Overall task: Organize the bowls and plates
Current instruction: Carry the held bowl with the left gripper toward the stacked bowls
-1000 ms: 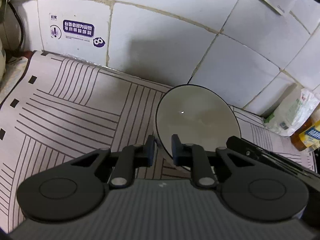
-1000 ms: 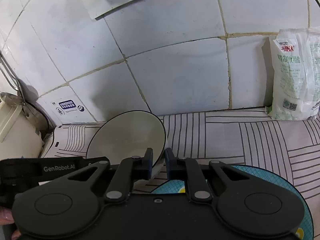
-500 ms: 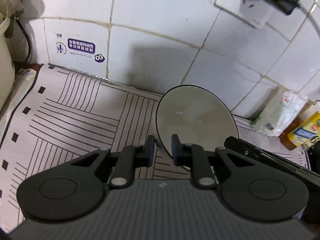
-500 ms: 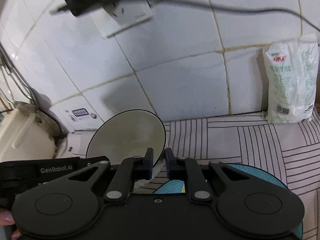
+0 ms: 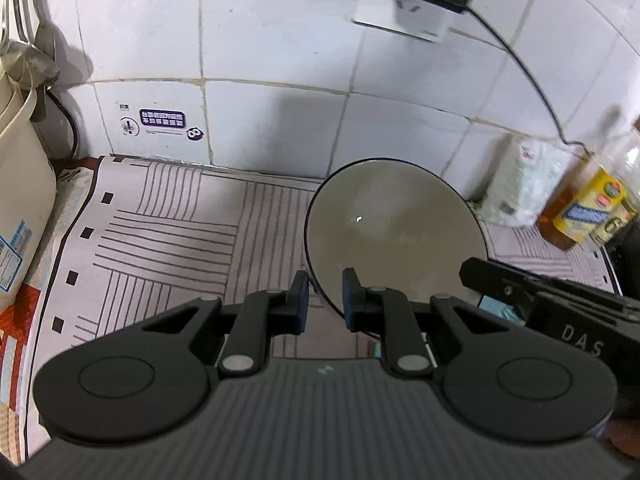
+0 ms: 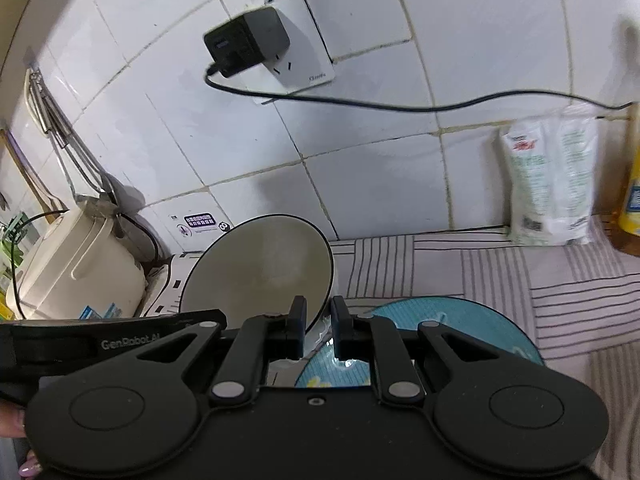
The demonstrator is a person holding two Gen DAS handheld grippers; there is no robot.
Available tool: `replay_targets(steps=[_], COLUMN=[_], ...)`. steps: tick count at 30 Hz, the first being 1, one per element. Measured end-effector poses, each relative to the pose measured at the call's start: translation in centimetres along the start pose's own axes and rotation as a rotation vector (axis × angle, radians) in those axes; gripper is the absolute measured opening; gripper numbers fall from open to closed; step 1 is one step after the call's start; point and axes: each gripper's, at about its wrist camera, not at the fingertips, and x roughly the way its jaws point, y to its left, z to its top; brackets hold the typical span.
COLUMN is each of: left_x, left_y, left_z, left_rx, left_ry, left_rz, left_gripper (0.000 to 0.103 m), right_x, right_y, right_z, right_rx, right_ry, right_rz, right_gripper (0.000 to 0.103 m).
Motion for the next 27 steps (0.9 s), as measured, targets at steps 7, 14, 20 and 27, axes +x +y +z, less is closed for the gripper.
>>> replay_targets(steps=[7,14,20,27], left_x=[-2.2,-4.1,-4.2,-3.8], left_y=[-2.4,-5.8,-9.6,-14.8], left_z=[-0.5,-0.7,-1.4,-2.5], left_rx=[0.041,0.095,0.13,0.198], left_ry=[0.002,0.002,0.031,0.065], left_rz=[-0.041,-0.103,-0.153,-0.227], left_gripper=[0.015,0.015,0.015,0.015], right_x=[-4.3,-9.1,-12.6,-16.5], right_y=[-0.3,-1.0,-3.0,-6.9], right_z=[0.0,0.2,-0.3,-1.7], right_rx=[0.004,0.005,0.015,0.075], right_ry=[-0.032,-0.077,-0.116,-0.139], right_rz=[-0.023,-0.074,-0.12,-0.192], right_gripper=[0.016,0.016,0.016,0.016])
